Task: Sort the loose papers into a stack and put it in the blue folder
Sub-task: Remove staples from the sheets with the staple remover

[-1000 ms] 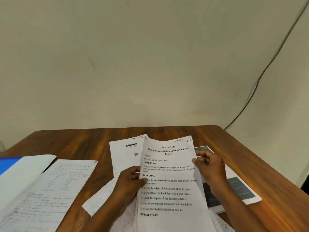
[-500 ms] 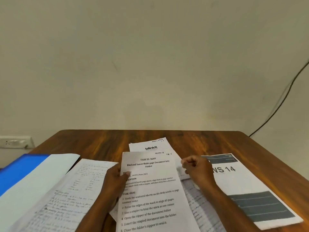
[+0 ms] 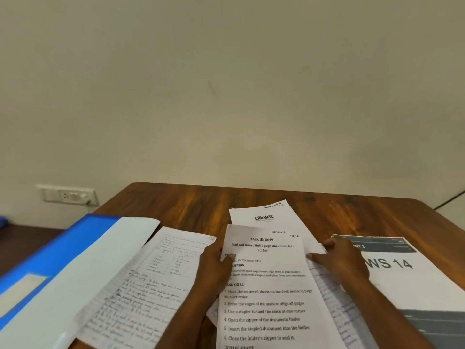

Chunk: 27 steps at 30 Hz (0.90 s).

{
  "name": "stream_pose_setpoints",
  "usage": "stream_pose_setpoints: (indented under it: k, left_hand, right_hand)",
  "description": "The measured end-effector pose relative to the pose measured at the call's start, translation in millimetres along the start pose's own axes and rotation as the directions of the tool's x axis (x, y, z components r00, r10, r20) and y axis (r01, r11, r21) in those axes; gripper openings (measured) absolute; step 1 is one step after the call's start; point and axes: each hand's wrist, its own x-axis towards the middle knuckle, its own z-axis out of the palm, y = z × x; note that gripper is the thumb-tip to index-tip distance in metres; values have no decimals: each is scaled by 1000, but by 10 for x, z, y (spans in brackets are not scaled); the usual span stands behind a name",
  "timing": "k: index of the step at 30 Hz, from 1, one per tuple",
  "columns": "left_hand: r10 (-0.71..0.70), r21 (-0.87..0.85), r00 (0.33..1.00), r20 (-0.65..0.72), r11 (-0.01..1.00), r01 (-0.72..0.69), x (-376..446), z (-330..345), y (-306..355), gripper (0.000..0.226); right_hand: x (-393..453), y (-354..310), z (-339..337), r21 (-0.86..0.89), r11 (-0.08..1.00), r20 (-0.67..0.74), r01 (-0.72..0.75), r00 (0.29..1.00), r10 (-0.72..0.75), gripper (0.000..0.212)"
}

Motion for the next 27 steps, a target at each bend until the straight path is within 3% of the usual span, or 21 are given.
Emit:
stream_pose_setpoints:
  k: [6, 13, 27]
  left_hand:
    - [6, 9, 1000, -4, 1000, -6, 31, -13, -35, 28]
    - [6, 11, 1000, -18, 1000, -6, 54, -4, -44, 24]
    - [-8, -45, 1000, -28, 999, 6, 88, 2, -91, 16]
  right_hand:
    - [-18, -22, 32, 61, 998, -87, 17, 996, -12, 17]
    - [-31, -40, 58, 101, 994, -124, 41, 992, -29, 10]
    - [-70, -89, -21, 408, 909, -190, 83, 982, -4, 20]
